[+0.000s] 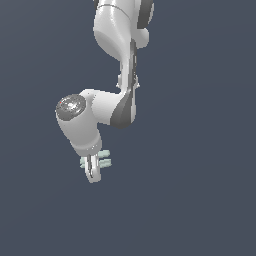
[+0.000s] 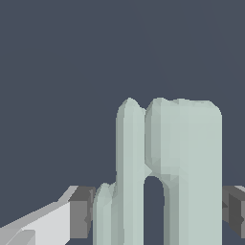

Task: Pick up the object and move it to a goal position.

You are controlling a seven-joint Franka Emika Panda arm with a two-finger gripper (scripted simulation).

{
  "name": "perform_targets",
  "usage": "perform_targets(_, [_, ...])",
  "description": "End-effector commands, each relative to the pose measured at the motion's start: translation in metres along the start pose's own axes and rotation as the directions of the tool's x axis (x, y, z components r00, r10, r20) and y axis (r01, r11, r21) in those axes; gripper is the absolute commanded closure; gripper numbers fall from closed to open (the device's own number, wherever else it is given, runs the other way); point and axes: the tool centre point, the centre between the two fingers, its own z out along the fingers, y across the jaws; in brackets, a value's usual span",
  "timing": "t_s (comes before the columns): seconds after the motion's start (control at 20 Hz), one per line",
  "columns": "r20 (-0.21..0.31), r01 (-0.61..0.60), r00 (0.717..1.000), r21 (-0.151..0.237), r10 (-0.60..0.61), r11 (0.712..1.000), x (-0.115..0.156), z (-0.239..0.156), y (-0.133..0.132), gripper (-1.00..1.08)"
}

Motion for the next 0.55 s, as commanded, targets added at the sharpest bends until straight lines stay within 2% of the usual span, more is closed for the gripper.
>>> perform_targets(0.0, [0.001, 0.003, 1.000, -0.001, -0.003, 1.000, 0.017, -0.009, 0.001, 1.08])
perform_targets(0.25, [0.001, 0.003, 1.000, -0.001, -0.003, 1.000, 0.037, -0.018, 0.001, 1.08])
perform_targets(0.5, [0.001, 0.003, 1.000, -0.001, -0.003, 1.000, 0.042, -0.021, 0.001, 1.08])
